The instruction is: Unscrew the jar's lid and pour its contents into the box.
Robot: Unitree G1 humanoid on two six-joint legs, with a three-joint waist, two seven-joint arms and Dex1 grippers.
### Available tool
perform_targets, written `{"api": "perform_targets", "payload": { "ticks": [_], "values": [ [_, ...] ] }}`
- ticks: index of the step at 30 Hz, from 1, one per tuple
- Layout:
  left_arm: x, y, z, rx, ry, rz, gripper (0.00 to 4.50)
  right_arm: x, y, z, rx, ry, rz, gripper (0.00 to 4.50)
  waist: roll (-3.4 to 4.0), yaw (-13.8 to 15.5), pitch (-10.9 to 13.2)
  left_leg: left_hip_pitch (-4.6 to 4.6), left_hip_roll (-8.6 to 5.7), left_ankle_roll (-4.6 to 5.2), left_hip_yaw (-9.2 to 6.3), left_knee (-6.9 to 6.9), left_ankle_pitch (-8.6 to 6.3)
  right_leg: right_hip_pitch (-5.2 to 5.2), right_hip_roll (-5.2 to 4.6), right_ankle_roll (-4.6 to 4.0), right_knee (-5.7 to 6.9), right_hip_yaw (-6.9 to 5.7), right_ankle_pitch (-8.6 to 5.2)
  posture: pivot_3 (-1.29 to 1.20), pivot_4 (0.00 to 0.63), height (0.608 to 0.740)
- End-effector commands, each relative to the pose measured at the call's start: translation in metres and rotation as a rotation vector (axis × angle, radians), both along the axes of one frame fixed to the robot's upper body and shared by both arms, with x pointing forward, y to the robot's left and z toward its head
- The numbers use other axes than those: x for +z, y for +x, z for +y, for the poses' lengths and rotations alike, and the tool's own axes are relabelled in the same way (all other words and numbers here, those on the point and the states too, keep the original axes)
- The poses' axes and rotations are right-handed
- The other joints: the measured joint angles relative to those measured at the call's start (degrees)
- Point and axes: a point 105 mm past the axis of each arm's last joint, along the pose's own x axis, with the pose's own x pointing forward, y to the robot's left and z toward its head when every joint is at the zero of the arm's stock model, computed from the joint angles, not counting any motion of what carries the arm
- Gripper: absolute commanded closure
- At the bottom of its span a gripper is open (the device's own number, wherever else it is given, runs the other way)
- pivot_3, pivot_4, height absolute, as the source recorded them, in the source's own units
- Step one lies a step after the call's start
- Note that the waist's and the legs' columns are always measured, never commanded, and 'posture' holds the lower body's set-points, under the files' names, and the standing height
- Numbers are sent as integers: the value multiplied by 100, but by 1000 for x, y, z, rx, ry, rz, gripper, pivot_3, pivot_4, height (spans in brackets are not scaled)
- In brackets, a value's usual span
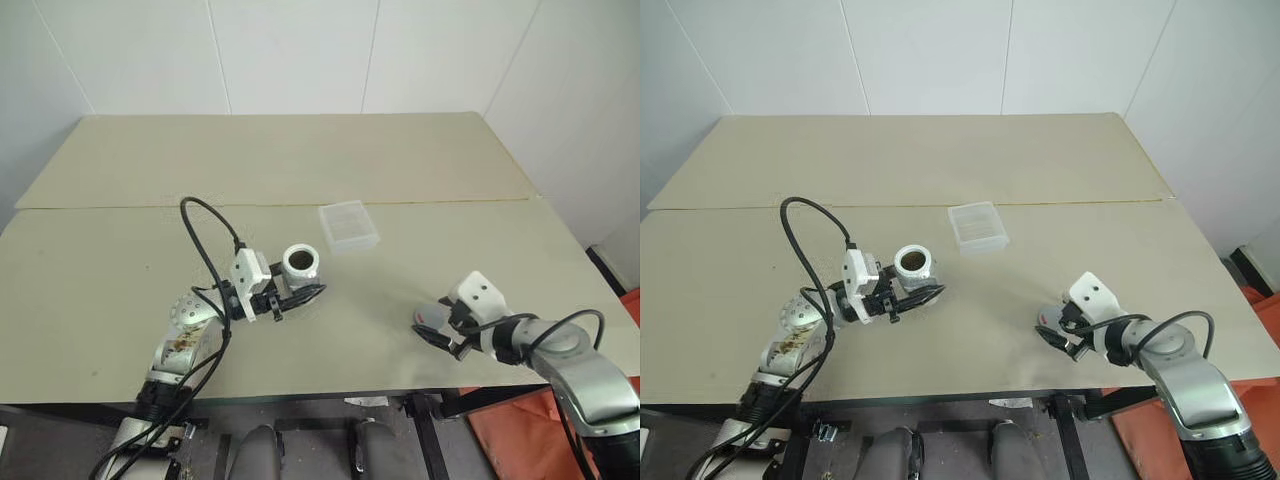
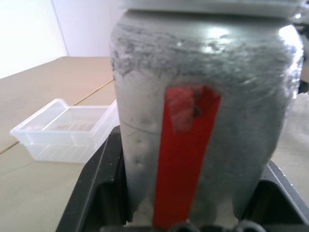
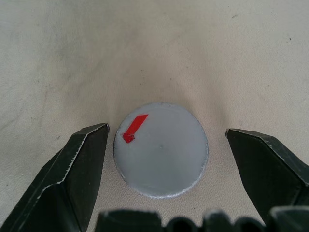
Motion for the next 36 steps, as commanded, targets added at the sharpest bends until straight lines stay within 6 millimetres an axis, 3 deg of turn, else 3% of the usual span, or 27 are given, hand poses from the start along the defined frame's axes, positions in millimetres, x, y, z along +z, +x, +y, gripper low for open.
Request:
{"api": "perform_targets", "payload": {
  "ticks": [1,4,9,13,17,21,25,29,33,36],
  "values": [
    [9,17,7,101,39,-47,2255,55,9,11,46,79,-234,13,0,1,0,-1,0,0,0,0,0,-1,0,2,0,0,1,0,150,740],
    [10,47,13,239,114,-59,2255,79,15,16,47,87,-358,13,-1,20,1,-2,-3,0,-3,2,0,-1,0,3,0,0,1,0,150,740],
    [20,91,15,339,258,-116,2255,93,14,28,80,124,-426,13,-1,79,1,-5,-12,0,-10,2,0,4,-3,7,-6,-4,3,0,150,740],
    [45,129,1,417,512,-362,2255,91,11,31,83,120,-432,13,-7,139,4,-23,-27,0,-11,-1,0,-3,-13,6,-17,-5,5,0,150,740],
    [87,152,-23,504,786,-729,2255,88,9,30,55,133,-431,13,-8,172,5,-47,-56,5,-27,-8,-3,-3,-33,4,-46,-9,21,0,150,740],
    [121,152,-57,477,996,-1135,2255,84,5,27,10,126,-436,13,-9,184,5,-85,-75,12,-28,-6,-9,-7,-52,38,-97,-6,35,0,150,740],
    [121,149,-77,374,1253,-1491,2255,80,-3,24,-46,120,-448,13,-9,198,5,-106,-78,21,-29,-1,-23,-16,-54,49,-99,-7,32,0,150,740],
    [119,139,-102,246,1321,-1774,2255,77,-11,19,-109,128,-453,13,-11,199,6,-116,-79,18,-27,-2,-28,-39,-54,52,-98,-5,28,0,150,740],
    [121,138,-109,206,1386,-1864,2255,82,-17,19,-143,153,-467,13,-13,189,8,-120,-79,16,-25,2,-28,-50,-54,51,-88,-1,29,0,150,740],
    [124,140,-109,240,1376,-1807,2255,82,-20,19,-155,154,-464,13,-13,179,8,-118,-78,11,-27,3,-24,-54,-54,51,-80,0,30,0,150,740]
  ]
}}
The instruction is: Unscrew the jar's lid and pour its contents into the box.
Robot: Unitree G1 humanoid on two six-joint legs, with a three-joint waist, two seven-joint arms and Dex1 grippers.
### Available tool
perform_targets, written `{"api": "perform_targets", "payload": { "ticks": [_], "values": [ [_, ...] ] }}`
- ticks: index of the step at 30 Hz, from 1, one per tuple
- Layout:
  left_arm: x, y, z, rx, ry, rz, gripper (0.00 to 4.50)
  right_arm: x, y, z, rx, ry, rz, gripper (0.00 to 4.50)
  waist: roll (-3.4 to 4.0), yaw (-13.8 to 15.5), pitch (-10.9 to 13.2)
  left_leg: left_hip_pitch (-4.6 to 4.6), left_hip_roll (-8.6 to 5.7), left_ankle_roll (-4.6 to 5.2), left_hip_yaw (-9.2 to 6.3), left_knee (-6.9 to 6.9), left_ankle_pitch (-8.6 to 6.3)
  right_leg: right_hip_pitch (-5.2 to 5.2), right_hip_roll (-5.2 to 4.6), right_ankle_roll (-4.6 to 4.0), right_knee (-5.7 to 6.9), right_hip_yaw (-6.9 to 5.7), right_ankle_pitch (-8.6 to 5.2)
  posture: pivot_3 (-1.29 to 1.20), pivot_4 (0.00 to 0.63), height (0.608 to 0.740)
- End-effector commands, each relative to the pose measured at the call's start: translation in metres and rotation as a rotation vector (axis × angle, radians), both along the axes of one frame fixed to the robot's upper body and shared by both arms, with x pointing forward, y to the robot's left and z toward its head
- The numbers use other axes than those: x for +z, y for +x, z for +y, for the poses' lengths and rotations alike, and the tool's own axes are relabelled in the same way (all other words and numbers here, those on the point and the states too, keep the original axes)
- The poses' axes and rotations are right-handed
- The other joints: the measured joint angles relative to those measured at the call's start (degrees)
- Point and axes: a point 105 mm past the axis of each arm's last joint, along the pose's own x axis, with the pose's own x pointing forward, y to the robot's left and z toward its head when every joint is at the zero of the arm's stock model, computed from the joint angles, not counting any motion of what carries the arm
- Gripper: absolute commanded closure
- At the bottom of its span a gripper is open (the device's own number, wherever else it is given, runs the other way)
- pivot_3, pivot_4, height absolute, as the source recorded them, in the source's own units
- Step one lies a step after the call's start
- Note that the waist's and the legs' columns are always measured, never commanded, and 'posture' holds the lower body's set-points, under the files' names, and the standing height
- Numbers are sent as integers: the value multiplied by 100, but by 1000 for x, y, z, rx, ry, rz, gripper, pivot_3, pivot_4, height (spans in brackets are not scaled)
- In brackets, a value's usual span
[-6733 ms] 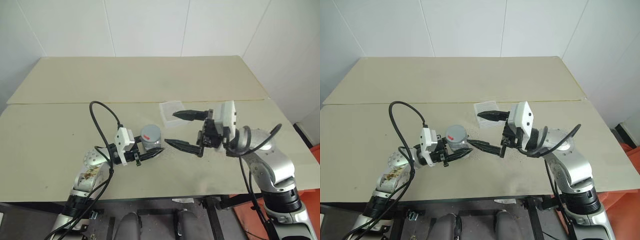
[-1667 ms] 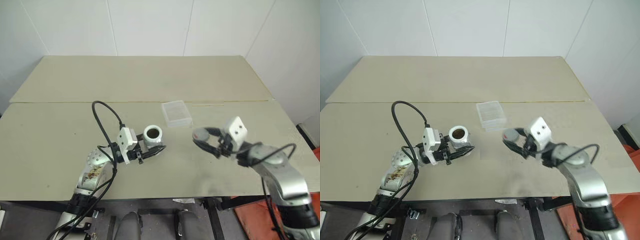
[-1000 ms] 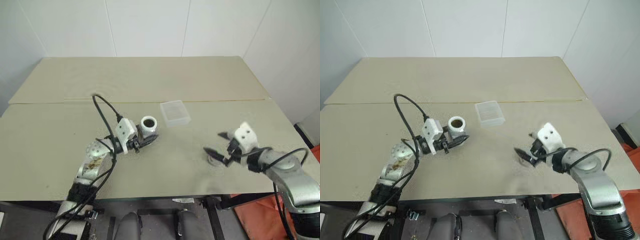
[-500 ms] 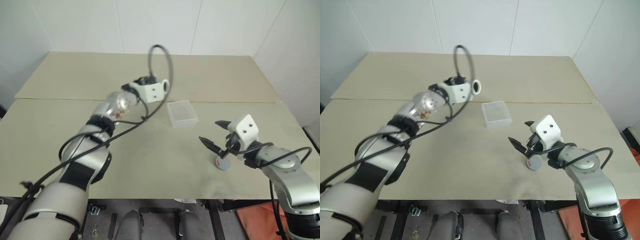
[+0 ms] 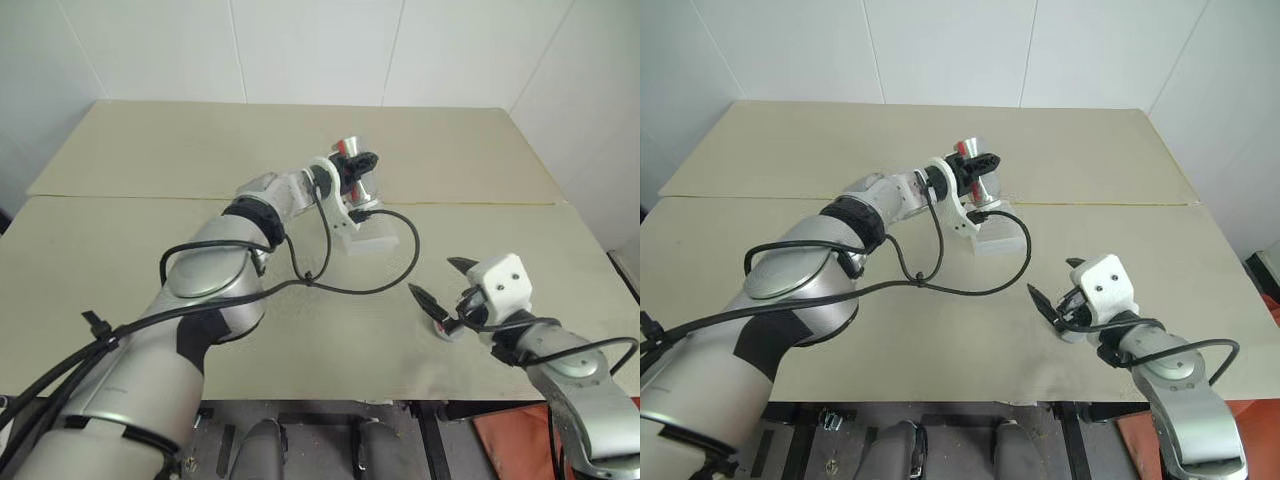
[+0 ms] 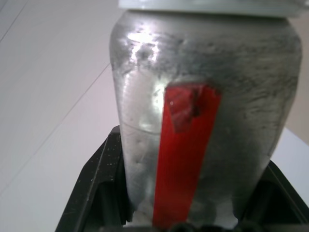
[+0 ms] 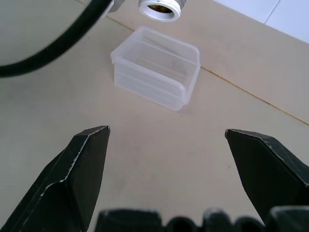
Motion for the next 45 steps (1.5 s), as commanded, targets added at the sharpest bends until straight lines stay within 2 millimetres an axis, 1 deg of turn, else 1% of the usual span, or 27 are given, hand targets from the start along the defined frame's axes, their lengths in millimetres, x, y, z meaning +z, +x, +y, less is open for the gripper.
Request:
{"api": "perform_targets", "payload": {
  "ticks": [1,6,10,11,12,14,15,18,20,21,22,23,24,26,28,30,32,33,34,36,38,40,42,45],
  "values": [
    [20,2,-1,24,-40,-36,2255,12,-6,-1,-19,-8,-49,13,0,-6,0,2,0,-1,0,1,1,1,0,1,2,0,0,0,150,740],
    [16,5,6,55,-5,-45,2255,10,-7,-1,-23,-9,-41,13,0,-9,0,2,0,-5,0,7,4,1,0,-4,8,4,4,0,150,740],
    [18,9,12,99,-70,-19,2255,6,-4,0,-10,-14,-27,13,0,-8,0,1,-1,-5,0,7,4,1,0,-4,7,5,5,0,150,740],
    [19,11,14,130,-164,38,2255,5,-3,1,-4,-19,-24,13,0,-8,0,1,-1,-5,0,7,4,1,0,-5,7,5,5,0,150,740],
    [20,14,18,185,-312,141,2255,4,-2,2,0,-22,-21,13,0,-9,0,2,-1,-5,0,7,4,1,0,-5,7,5,5,0,150,740],
    [12,19,28,294,-599,391,2255,2,0,3,6,-41,-17,13,2,-15,-1,1,0,-5,2,10,4,1,0,-6,11,5,6,0,150,740],
    [6,20,30,328,-708,502,2255,2,0,3,7,-36,-17,13,2,-18,-1,2,0,-5,2,11,4,1,0,-7,12,5,6,0,150,740],
    [-12,22,40,385,-1111,847,2255,2,3,3,2,-17,-20,13,3,-21,-2,6,0,-4,1,14,5,2,0,-8,22,6,7,0,150,740],
    [-16,24,49,377,-1439,1044,2255,1,4,4,0,-17,-21,13,2,-23,-2,5,0,-4,0,23,5,2,1,-9,30,6,7,0,150,740],
    [-15,26,54,367,-1580,1111,2255,1,4,4,0,-16,-21,13,2,-22,-1,5,0,-4,-2,27,5,3,0,-9,34,6,7,0,150,740],
    [-15,27,57,359,-1668,1151,2255,1,5,5,0,-16,-21,13,2,-22,-1,4,0,-4,-3,36,5,3,0,-9,41,5,7,0,150,740],
    [-16,27,61,361,-1695,1164,2255,1,5,5,2,-16,-21,13,2,-22,-1,4,-1,-4,-4,41,5,3,0,-9,48,5,7,0,150,740],
    [-17,28,64,369,-1692,1152,2255,1,5,6,6,-16,-18,13,2,-22,-1,5,-1,-4,-5,46,5,3,0,-8,59,6,7,0,150,740],
    [-19,28,70,403,-1556,1053,2255,1,5,6,17,-30,-15,13,2,-22,-1,16,-3,-4,-9,53,6,14,1,-8,69,5,7,0,150,740],
    [-14,29,70,407,-1431,956,2255,0,4,5,16,-40,-12,13,2,-23,-1,37,-4,-6,-12,54,7,39,2,-7,70,5,6,0,150,740],
    [0,29,66,385,-1262,792,2255,-1,3,4,9,-48,-13,13,2,-18,-1,61,-4,-8,-11,54,7,62,2,-6,70,5,5,0,150,740],
    [18,27,57,344,-1024,576,2255,-1,2,3,3,-39,-10,13,1,-10,-1,60,-4,-15,-12,56,12,62,2,-1,72,5,3,0,150,740],
    [28,25,49,316,-839,420,2255,-2,2,4,2,-30,-7,13,0,-6,0,58,-4,-16,-14,59,13,61,2,-1,73,5,3,0,150,740],
    [36,23,42,287,-698,307,2255,-2,1,4,2,-27,-5,13,-2,-4,1,55,-5,-16,-16,63,13,60,3,-2,75,5,4,0,150,740],
    [46,19,30,242,-558,190,2255,-4,0,7,7,-39,-5,13,-1,-2,1,47,-6,-16,-18,69,12,58,3,1,72,5,3,0,150,740],
    [48,16,20,210,-410,94,2255,-5,-3,10,12,-35,-4,13,-1,-8,0,44,-6,-16,-18,71,11,58,3,11,67,6,-3,0,150,740],
    [46,13,12,185,-288,25,2255,-6,-6,11,-1,-35,-2,13,0,-15,0,45,-6,-15,-17,69,10,58,3,37,66,7,-19,0,150,740],
    [39,11,4,173,-184,-16,2255,-8,-11,9,-30,-32,2,13,-1,-16,0,46,-5,-15,-17,65,10,53,3,38,70,6,-21,0,150,740],
    [31,9,-4,155,-72,-59,2255,-11,-20,6,-67,-25,12,13,-1,-26,0,34,-5,-15,-17,68,10,39,3,38,76,8,-21,0,150,740]
  ]
}}
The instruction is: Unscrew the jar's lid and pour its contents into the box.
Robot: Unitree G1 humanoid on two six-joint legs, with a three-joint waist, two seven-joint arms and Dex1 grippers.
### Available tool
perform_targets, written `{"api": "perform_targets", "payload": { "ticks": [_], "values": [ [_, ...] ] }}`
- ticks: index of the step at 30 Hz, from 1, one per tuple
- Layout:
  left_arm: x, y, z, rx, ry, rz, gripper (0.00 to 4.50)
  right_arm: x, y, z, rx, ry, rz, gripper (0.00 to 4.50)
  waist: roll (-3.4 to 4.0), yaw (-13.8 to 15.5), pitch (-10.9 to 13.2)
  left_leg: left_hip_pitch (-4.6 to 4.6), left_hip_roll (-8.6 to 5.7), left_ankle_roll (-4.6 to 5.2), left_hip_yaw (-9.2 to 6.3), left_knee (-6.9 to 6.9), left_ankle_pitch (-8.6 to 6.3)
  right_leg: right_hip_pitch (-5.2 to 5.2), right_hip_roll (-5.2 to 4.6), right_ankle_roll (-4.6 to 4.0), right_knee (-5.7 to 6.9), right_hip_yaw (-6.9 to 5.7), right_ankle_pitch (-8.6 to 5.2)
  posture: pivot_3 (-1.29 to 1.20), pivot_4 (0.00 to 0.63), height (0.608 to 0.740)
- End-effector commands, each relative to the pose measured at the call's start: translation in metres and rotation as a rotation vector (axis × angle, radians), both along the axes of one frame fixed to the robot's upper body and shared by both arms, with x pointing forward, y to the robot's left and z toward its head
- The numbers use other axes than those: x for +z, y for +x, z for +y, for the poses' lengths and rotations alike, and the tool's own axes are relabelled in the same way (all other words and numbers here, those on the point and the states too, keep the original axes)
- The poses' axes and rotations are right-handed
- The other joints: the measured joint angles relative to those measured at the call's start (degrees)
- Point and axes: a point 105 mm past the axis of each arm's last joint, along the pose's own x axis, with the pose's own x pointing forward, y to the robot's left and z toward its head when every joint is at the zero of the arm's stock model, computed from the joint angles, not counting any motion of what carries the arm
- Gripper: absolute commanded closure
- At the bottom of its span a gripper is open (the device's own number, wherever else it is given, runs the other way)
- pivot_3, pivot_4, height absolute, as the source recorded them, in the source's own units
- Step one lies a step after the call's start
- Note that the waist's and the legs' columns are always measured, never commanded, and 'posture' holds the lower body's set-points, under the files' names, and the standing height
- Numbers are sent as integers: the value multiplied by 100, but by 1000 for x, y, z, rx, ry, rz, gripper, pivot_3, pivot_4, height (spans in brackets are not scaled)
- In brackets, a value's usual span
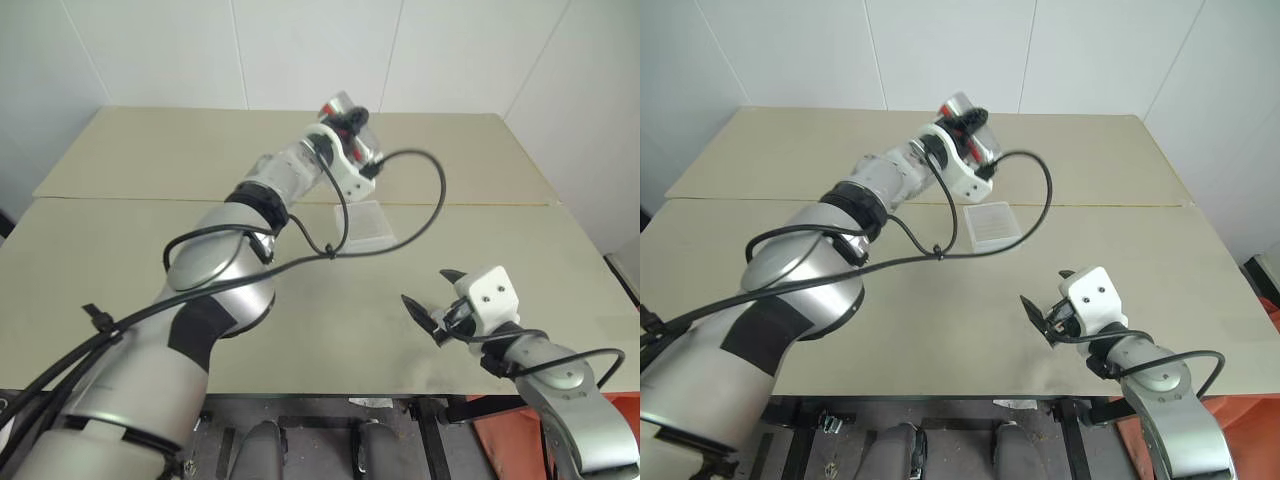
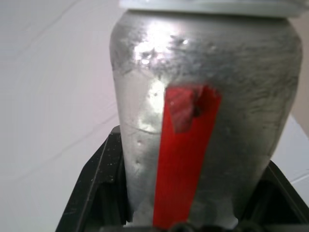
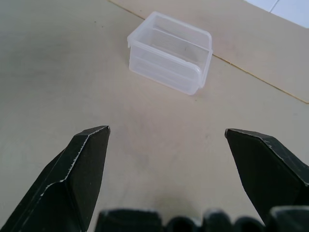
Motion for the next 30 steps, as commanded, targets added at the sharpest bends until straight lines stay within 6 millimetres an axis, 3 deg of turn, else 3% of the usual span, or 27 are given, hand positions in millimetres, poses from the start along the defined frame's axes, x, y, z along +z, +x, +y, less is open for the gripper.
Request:
{"api": "perform_targets", "payload": {
  "ticks": [1,8,18,22,23,26,28,30],
  "values": [
    [1,-3,-8,-20,147,-85,2255,11,-12,-2,-47,-5,-52,13,0,-2,0,-2,0,0,0,2,0,-2,0,0,2,1,0,0,150,740],
    [-4,-3,-11,-3,244,-101,2255,8,-26,-6,-108,3,-40,13,0,0,0,-12,1,0,0,16,0,-6,0,2,6,1,0,0,150,740],
    [-7,2,3,35,242,-83,2255,6,-21,-7,-82,-35,-32,13,0,0,0,-15,1,0,-1,20,0,-7,-1,3,5,2,0,0,150,740],
    [8,0,1,-12,284,-182,2255,7,-16,-5,-72,-41,-43,13,0,4,0,-14,1,0,-3,20,0,-6,0,3,7,2,0,0,150,740],
    [4,0,0,-4,270,-153,2255,7,-16,-3,-65,-45,-42,13,0,5,0,-14,1,0,-3,20,0,-6,0,4,7,2,0,0,150,740],
    [20,-3,-10,-16,127,-149,2255,8,-17,0,-57,-55,-48,13,0,34,0,-17,1,0,-4,21,0,-6,-1,4,6,1,0,0,150,740],
    [3,-1,-7,-2,256,-134,2255,9,-18,0,-69,-48,-55,13,0,37,0,-20,1,0,-3,23,0,-6,-2,4,3,1,0,0,150,740],
    [25,3,5,60,-57,-64,2255,12,-23,0,-91,-41,-69,13,0,24,0,-20,0,1,-2,23,0,-4,-2,4,1,2,0,0,150,740]
  ]
}}
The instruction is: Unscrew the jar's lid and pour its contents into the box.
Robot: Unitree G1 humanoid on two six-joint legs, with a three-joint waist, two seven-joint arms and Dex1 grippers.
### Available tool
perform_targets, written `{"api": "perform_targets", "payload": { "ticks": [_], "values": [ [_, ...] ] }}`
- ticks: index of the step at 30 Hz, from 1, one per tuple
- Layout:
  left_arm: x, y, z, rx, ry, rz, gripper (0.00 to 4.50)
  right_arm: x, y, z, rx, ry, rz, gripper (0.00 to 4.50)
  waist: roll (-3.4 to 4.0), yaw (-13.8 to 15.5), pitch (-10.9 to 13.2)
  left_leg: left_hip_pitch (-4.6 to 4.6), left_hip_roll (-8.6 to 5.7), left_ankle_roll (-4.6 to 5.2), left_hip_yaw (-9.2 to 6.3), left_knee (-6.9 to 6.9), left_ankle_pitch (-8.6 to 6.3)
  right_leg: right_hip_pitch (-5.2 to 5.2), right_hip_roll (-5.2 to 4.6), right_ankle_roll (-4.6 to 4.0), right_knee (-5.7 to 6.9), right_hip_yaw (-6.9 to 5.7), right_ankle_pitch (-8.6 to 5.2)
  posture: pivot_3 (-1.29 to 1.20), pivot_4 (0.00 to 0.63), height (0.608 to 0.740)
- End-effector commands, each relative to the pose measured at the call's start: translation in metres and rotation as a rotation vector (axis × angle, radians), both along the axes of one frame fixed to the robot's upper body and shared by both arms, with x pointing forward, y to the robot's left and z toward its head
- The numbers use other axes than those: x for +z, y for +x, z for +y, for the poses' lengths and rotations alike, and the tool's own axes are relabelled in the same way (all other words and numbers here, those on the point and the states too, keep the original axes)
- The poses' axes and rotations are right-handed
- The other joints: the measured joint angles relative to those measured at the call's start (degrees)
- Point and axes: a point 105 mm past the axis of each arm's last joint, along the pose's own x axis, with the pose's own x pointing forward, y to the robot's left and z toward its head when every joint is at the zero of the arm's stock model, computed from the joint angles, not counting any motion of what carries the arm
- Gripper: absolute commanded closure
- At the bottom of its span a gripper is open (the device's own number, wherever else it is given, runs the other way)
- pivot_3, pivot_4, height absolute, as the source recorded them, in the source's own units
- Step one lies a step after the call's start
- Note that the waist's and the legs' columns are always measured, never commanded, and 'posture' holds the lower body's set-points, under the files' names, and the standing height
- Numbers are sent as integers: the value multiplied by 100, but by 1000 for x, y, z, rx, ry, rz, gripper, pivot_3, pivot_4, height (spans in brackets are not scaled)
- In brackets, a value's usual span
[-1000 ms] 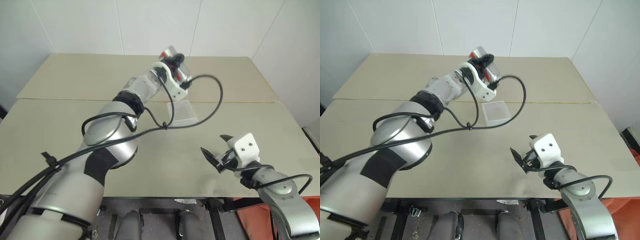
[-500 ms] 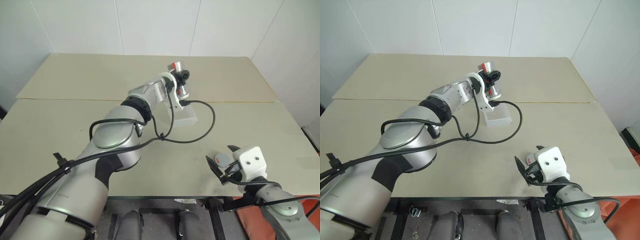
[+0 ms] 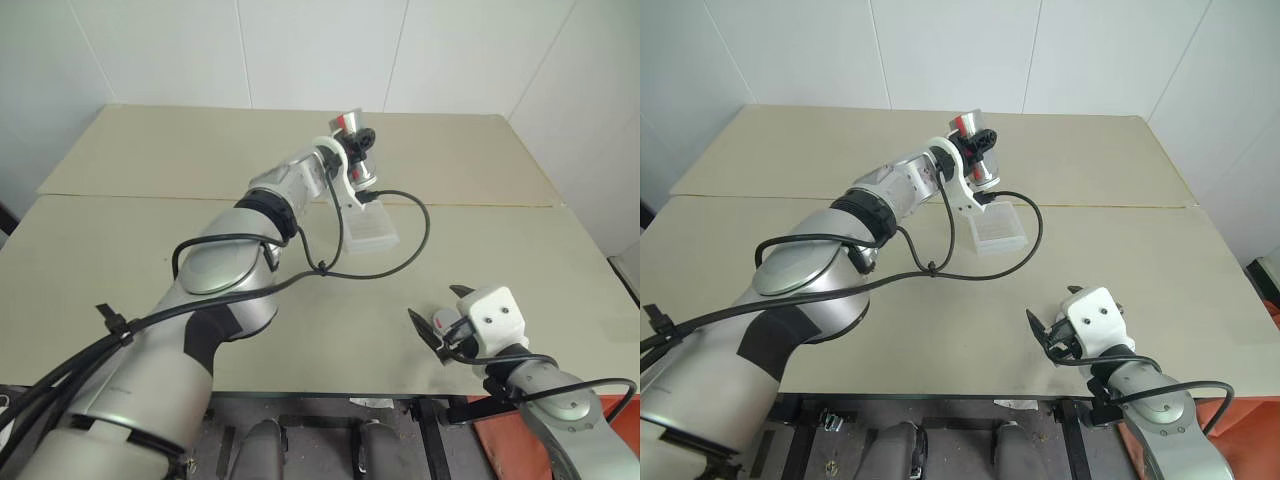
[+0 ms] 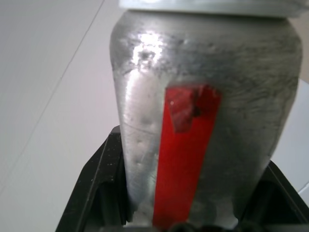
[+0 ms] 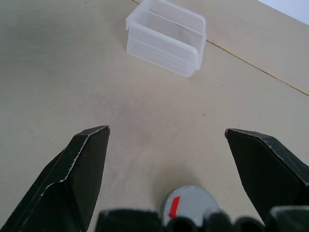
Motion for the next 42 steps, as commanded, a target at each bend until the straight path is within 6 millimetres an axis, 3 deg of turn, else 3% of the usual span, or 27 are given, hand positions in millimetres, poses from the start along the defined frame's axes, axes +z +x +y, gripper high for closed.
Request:
{"api": "perform_targets", "payload": {
  "ticks": [1,3,4,7,9,12,13,16,19,22,25,26,29,33,42],
  "values": [
    [40,4,12,55,-259,-7,2255,15,-9,0,-39,-5,-72,13,0,-9,0,-6,0,0,-1,-1,0,-7,0,0,1,-1,0,0,150,740],
    [19,1,4,8,22,-51,2255,11,-15,-4,-73,4,-58,13,0,-22,0,-10,1,0,-3,-4,0,-19,1,-2,9,0,0,0,150,740],
    [17,1,3,6,-8,-31,2255,8,-19,-3,-84,6,-49,13,1,-21,-1,-7,1,0,-2,-4,0,-16,2,-2,10,1,0,0,150,740],
    [40,3,9,48,-249,6,2255,4,-25,-3,-106,9,-33,13,0,-20,0,-8,1,0,-2,1,0,-14,1,0,9,0,-1,0,150,740],
    [42,4,13,59,-289,22,2255,4,-26,0,-107,40,-38,13,0,-27,0,-10,1,0,0,9,0,-14,-1,3,9,0,1,0,150,740],
    [50,8,25,101,-705,199,2255,2,-25,-1,-106,33,-32,13,0,-32,0,-2,2,0,0,9,1,-10,0,3,14,1,2,0,150,740],
    [51,11,32,128,-995,348,2255,2,-22,-4,-110,22,-33,13,0,-34,0,-2,3,0,0,9,1,-12,0,2,18,1,2,0,150,740],
    [35,17,46,145,-1538,712,2255,4,-13,-7,-109,1,-51,13,3,-60,-2,2,4,1,0,10,1,-9,1,-5,20,1,5,0,150,740],
    [25,21,65,112,-1942,908,2255,8,-6,-8,-100,3,-69,13,4,-69,-2,25,4,1,-1,8,1,15,2,-12,20,1,10,0,150,740],
    [8,26,95,127,-2160,945,2255,9,1,-6,-78,5,-74,13,4,-89,-2,35,3,1,-2,7,2,22,3,-15,24,1,12,0,150,740],
    [6,29,130,30,-2605,1000,2255,10,6,-2,-47,0,-73,13,3,-108,-2,35,3,1,-5,8,3,22,4,-41,24,1,29,0,150,740],
    [4,29,140,4,-2682,1006,2255,10,7,-2,-40,-2,-73,13,3,-110,-2,35,3,1,-6,8,3,22,4,-42,23,1,30,0,150,740],
    [-7,28,158,5,-2679,993,2255,11,12,-2,-20,-11,-76,13,4,-124,-2,37,2,1,-6,7,3,25,3,-43,23,1,31,0,150,740],
    [-22,25,168,-27,-2673,1024,2255,13,19,-3,9,-32,-80,13,4,-110,-2,46,0,0,-6,7,3,37,3,-44,22,1,32,0,150,740],
    [-86,2,154,-109,-2520,1148,2255,14,34,4,79,-35,-85,13,4,-125,-3,46,1,-2,-6,5,4,37,4,-49,20,0,35,0,150,740]
  ]
}}
